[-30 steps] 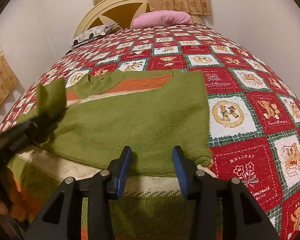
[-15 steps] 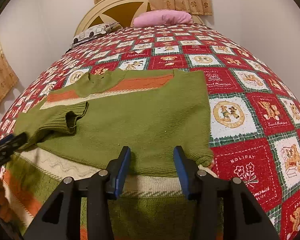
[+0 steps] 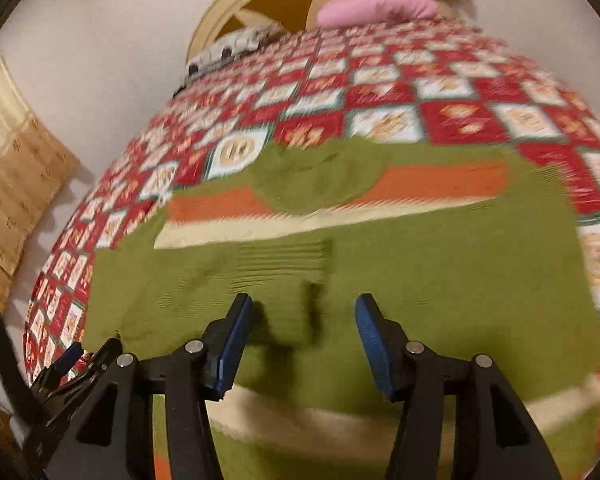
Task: Fold small clothes
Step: 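Lay the sleeve across the sweater body and open the left gripper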
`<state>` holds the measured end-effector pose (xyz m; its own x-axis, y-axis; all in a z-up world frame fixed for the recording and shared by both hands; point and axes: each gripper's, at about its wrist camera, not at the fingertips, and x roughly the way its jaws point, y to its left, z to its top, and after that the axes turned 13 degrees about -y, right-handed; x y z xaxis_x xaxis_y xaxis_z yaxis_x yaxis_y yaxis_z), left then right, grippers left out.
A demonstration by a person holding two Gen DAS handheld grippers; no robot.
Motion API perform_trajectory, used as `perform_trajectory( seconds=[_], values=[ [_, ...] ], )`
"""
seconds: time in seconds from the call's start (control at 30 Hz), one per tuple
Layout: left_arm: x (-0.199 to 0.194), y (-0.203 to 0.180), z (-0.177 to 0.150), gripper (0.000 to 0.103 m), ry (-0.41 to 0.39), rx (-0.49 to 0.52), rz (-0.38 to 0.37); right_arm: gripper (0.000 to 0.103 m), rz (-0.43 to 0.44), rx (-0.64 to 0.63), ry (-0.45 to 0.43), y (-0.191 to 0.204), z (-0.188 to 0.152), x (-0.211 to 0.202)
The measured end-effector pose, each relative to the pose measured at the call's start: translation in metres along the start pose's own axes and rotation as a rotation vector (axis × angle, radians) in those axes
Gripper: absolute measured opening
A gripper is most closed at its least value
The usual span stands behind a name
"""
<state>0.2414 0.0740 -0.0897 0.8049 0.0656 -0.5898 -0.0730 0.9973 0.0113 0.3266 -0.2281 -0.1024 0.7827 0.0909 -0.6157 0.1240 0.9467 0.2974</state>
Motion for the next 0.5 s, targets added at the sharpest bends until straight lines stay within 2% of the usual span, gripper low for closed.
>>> perform_trajectory(
  seconds=[0.17, 0.27, 0.4, 0.5],
  values=[
    [0.003, 0.011, -0.002, 0.1, 0.023, -0.049, -0.014, 0.055, -0.083, -0.12, 0.006, 0.036, -0.003, 0.015],
    [0.002, 0.016, -0.003, 0.101, 0.031, -0.072, -0.025, 0.055, -0.124, -0.178, 0.014, 0.043, -0.003, 0.018],
    [0.002, 0.014, -0.004, 0.101, 0.029, -0.066, -0.021, 0.055, -0.118, -0.158, 0.008, 0.038, -0.006, 0.015],
    [0.003, 0.014, -0.003, 0.101, 0.03, -0.068, -0.022, 0.055, -0.054, -0.1, -0.033, 0.037, -0.007, 0.003]
  ],
)
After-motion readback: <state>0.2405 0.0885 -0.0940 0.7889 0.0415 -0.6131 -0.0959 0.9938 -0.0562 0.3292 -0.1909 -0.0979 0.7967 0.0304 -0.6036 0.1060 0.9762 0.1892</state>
